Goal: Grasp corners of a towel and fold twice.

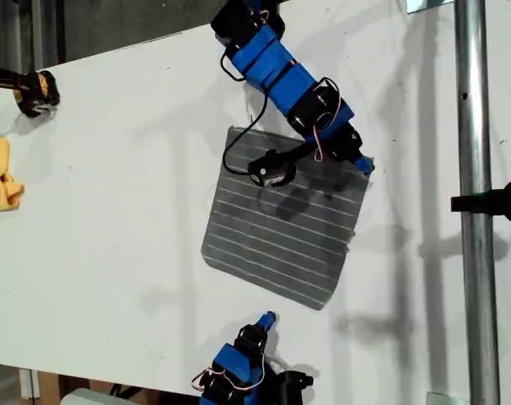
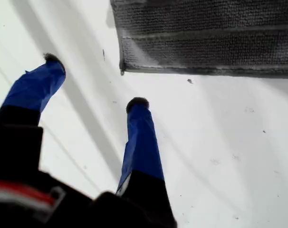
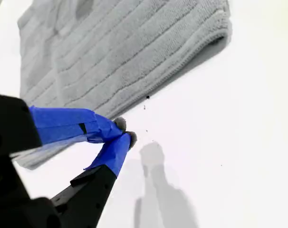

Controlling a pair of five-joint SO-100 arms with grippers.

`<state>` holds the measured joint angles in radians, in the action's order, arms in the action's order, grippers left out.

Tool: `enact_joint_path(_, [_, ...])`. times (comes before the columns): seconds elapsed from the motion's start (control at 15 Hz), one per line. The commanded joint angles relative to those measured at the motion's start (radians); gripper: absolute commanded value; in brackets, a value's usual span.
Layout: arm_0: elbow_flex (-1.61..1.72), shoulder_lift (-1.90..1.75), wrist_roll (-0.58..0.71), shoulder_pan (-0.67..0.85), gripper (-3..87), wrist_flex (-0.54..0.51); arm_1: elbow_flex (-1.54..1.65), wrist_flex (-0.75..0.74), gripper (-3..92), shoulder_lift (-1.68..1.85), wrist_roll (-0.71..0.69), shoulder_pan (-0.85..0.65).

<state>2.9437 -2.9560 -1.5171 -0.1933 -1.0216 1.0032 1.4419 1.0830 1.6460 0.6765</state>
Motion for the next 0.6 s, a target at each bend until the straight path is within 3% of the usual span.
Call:
enact_joint_path(0.0, [0.087, -0.215, -0.044, -0.011, -1.6, -0.046, -0.066, 0.034, 29.8, 0.015, 0.020, 0.003])
enact_joint_path(0.13, [0.170, -0.528, -0.066, 0.000, -1.6, -0.225, -0.072, 0.023, 29.2, -0.029, 0.029, 0.008])
enact_joint_path(0.2, [0.152, -0.508, -0.060, 0.008, -1.6, -0.252, -0.078, 0.005, 29.2, -0.067, 0.031, 0.008])
enact_joint_path(0.53, [0.166, -0.520, -0.058, 0.009, -1.6, -0.244, -0.083, -0.118, 27.3, -0.167, 0.028, 0.003])
